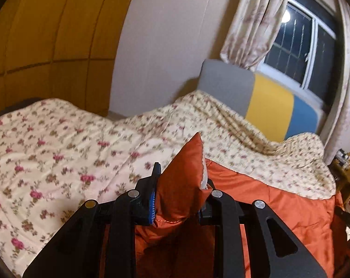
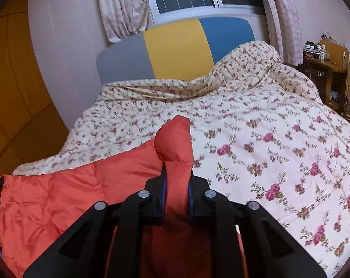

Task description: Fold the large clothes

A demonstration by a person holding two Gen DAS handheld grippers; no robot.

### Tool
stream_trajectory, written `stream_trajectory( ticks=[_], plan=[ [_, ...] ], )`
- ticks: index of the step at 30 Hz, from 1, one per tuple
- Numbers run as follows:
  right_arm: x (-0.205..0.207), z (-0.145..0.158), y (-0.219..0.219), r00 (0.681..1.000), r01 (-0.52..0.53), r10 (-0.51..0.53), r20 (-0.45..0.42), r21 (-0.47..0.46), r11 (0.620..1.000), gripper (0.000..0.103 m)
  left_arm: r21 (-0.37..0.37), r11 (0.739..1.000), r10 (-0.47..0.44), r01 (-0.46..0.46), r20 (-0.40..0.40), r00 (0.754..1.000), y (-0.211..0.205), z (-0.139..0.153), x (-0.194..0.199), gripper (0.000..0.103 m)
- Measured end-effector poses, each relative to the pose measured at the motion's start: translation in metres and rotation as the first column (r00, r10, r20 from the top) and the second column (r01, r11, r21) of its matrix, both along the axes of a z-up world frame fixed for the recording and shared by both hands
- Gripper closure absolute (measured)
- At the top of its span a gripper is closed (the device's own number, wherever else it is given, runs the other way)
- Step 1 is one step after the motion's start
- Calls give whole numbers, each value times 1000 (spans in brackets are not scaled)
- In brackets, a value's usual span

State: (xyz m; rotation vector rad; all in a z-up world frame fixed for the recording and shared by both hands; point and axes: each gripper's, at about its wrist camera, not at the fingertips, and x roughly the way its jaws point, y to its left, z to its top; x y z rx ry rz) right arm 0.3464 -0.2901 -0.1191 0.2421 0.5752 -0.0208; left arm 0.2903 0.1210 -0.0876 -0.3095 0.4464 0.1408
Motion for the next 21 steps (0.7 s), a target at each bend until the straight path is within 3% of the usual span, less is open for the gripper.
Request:
stream_trajectory(
  ticks=[10,21],
  plan=[
    [27,-43,-11,991,47,-41,-131,50,998,79,0,1000,-5,5,-136,991,-1,-48,33,77],
    [40,-60,-1,972,71,-74,-222,-23,997,72,-95,995,-45,20,-273,961,10,-79,57,71]
  ],
)
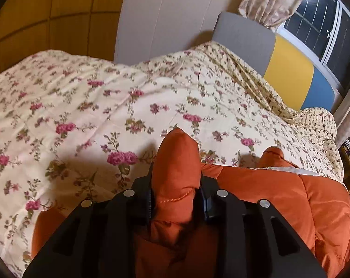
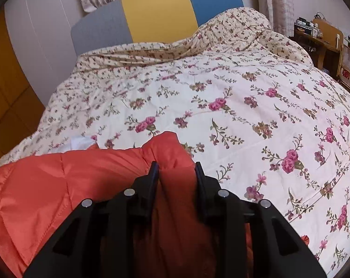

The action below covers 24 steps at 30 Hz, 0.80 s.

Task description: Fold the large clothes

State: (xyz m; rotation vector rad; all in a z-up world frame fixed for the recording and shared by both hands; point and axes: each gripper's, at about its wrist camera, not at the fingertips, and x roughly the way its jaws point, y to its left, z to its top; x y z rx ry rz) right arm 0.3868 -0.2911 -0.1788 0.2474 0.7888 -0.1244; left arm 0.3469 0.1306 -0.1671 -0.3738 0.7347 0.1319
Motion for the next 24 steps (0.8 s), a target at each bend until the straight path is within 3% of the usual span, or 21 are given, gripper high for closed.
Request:
stream_trajectory(
  ticks=[8,15,18,21,22,24],
  plan=[
    [7,-6,5,999,4,-6,-38,-46,999,68,-13,1000,-13,13,-54,998,0,-9,8,70],
    [7,-6,6,999,7,-9,-38,-61,998,66,-34,999,-12,11,-31,999,1,-4,3,70],
    [7,-6,6,999,23,-26,-39,-72,997,60,-48,999,5,-5,11,1000,4,9,-18,55],
    [7,-5,8,999,29,-32,-40,-82,996,58,33,997,60,-63,70,996,-7,32,-55,27],
    [6,-5,8,999,31,-34,-39,-84,996,57,70,992,95,-104,119,988,-14,43,-74,26],
    [6,-5,8,999,35,-38,-39,-88,996,56,76,990,99,-119,221,970,-31,63,-106,26]
  ],
)
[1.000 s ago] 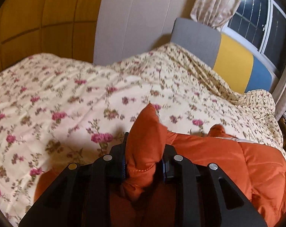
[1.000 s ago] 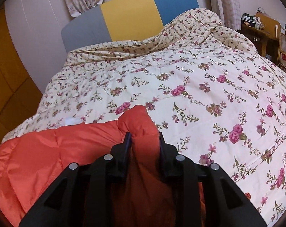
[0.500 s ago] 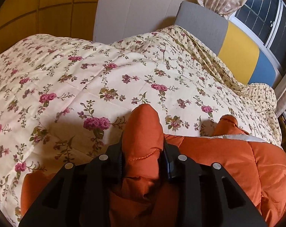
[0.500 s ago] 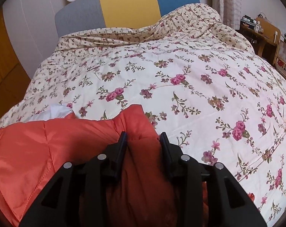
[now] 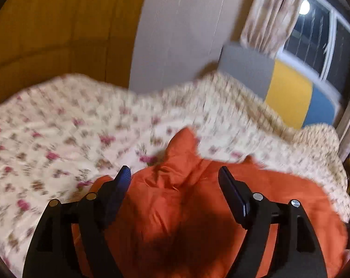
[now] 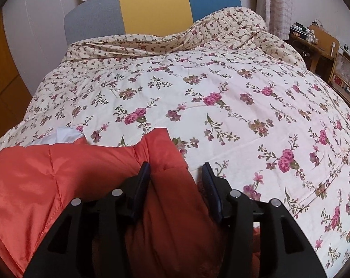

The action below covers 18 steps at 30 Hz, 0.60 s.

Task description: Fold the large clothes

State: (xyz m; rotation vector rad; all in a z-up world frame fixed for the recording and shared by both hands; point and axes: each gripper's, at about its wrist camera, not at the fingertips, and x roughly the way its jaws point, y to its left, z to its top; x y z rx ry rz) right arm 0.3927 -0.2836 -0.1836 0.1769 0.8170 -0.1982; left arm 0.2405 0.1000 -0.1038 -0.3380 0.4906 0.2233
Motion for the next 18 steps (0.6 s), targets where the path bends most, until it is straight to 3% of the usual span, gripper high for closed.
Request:
stream_trajectory(
  ticks=[2,4,6,11,13,18],
  plan=[
    [-1,1,-1,1000,2,-2,2,-1,1000,55,-3,999,-47,47,47,998,-18,12,-15,26],
    [-2,1,-1,1000,4,-4,4,1,1000,53,50,989,-139,137,42,989,-53,20,-16,26],
    [-3,1,-2,1000,7,-7,6,5,1000,53,110,967,-230,230,-14,973,-87,21,2,26],
    [-3,1,-4,1000,9,-9,7,16,1000,52,226,925,-275,305,-156,949,-130,0,60,33],
    [-4,0,-7,1000,12,-12,10,37,999,52,203,919,-289,337,-232,929,-132,-23,82,32],
    [-4,0,-8,1000,16,-16,14,43,999,52,136,927,-323,350,-183,928,-126,-47,89,32]
  ],
)
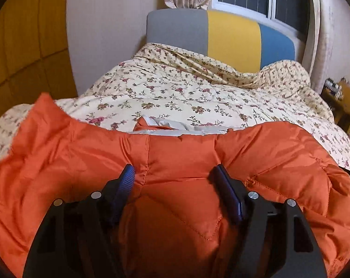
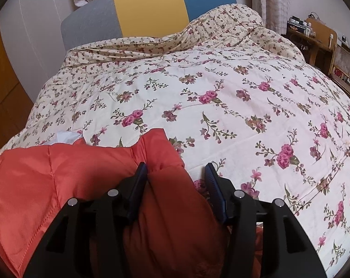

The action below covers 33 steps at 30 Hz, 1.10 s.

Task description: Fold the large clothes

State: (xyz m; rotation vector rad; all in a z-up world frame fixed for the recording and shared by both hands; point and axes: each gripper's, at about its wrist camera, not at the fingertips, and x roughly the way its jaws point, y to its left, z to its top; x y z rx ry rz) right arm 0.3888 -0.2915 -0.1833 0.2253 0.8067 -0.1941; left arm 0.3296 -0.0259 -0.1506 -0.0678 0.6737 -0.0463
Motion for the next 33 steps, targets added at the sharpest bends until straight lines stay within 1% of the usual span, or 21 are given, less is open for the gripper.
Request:
stream_trajectory(
  ticks=[3,5,7,8,9,12,13,14,16,17,18,19,20,22,25,27,31,32,33],
  plan=[
    [-4,5,1,1000,2,-2,25,-5,1000,51,-34,999,-4,3,-6,1000,4,-5,0,31],
    [-16,15,2,996,-15,14,86,11,1000,51,-47,999,-5,5,-13,1000,6,-6,1,31],
    [-41,34,5,978,-71,62,201,38,997,51,-50,999,-5,4,-13,1000,7,-8,-3,31],
    [-56,46,9,963,-107,94,253,39,993,51,-52,999,-4,3,-14,1000,7,-8,-2,31],
    [-65,53,14,954,-136,120,275,42,990,50,-53,999,-3,2,-15,1000,7,-8,-3,31],
    [-88,71,39,907,-288,258,332,44,957,50,-49,999,-1,1,-15,1000,7,-8,-4,31],
    [-90,73,51,893,-332,307,330,21,943,50,-50,999,-1,1,-14,1000,7,-8,-4,31],
    [-87,74,68,878,-381,369,306,-21,924,50,-51,999,-2,1,-13,1000,8,-8,-4,31],
    [-78,68,92,864,-425,433,258,-88,901,51,-54,999,-2,1,-13,1000,9,-8,-4,31],
    [-70,62,101,867,-430,442,229,-104,897,53,-54,999,-2,2,-14,1000,9,-8,-4,31],
    [-63,55,105,877,-424,436,201,-101,900,53,-55,998,-3,2,-15,1000,10,-8,-4,31],
    [-51,44,107,892,-420,426,150,-72,905,52,-56,998,-3,2,-15,1000,10,-8,-4,31],
    [-43,33,106,899,-421,422,114,-38,906,52,-57,998,-2,2,-14,1000,10,-8,-4,31],
    [-36,21,106,902,-417,417,107,-31,909,51,-67,998,-2,1,-11,1000,12,-8,-5,31],
    [-28,13,117,911,-393,402,95,-95,914,51,-76,997,9,-10,-10,1000,12,-9,-4,31],
    [-27,10,119,912,-388,399,93,-110,915,51,-64,998,20,-21,-17,1000,11,-10,-1,31],
    [-27,10,112,910,-399,405,94,-73,914,49,-55,998,21,-23,-28,999,9,-10,0,30],
    [-28,12,108,908,-405,408,99,-51,913,49,-52,998,20,-21,-33,999,8,-9,0,30],
    [-30,15,103,905,-411,412,106,-33,911,46,-44,999,17,-19,-41,999,7,-8,1,28]
  ],
)
